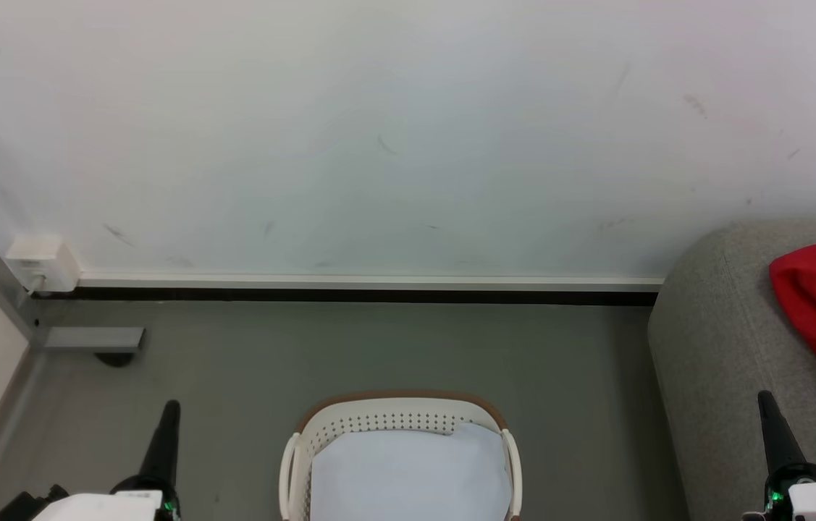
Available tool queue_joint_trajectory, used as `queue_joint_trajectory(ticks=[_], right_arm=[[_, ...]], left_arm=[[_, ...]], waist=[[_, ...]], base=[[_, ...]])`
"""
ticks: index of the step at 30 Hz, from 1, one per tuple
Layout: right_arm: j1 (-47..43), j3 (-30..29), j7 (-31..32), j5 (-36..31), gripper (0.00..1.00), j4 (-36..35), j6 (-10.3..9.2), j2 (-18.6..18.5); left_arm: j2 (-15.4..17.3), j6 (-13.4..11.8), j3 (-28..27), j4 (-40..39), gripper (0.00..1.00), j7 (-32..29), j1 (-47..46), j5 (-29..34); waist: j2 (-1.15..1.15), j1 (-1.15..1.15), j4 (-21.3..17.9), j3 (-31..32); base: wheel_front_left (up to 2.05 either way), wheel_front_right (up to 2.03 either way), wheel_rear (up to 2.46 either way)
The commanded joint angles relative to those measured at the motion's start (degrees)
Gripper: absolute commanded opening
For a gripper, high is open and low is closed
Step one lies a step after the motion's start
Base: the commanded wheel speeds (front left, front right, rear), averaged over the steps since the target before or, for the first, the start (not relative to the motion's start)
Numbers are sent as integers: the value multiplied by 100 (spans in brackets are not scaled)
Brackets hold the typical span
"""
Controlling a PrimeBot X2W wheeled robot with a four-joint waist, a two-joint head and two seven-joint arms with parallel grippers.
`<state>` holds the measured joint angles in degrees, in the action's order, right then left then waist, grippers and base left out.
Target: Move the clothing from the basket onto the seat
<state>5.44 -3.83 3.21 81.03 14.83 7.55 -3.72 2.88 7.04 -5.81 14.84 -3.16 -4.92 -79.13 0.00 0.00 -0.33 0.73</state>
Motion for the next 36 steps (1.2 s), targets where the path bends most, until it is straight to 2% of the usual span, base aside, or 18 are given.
queue_joint_trajectory(ticks=[1, 31, 36], right_arm=[[77, -46, 34, 135, 0, -53, -9, -2], [110, -303, 355, 1157, 0, -101, -12, 94], [110, -300, 357, 1138, 0, -100, -12, 91]], left_arm=[[25, 23, -35, -40, 0, -51, -99, -135], [5, 63, -86, -90, 0, -361, -157, -1376], [4, 63, -85, -89, 0, -362, -155, -1362]], waist=[[0, 0, 2, -5], [0, 0, 33, -90], [0, 0, 33, -91]], base=[[0, 0, 0], [0, 0, 0], [0, 0, 0]])
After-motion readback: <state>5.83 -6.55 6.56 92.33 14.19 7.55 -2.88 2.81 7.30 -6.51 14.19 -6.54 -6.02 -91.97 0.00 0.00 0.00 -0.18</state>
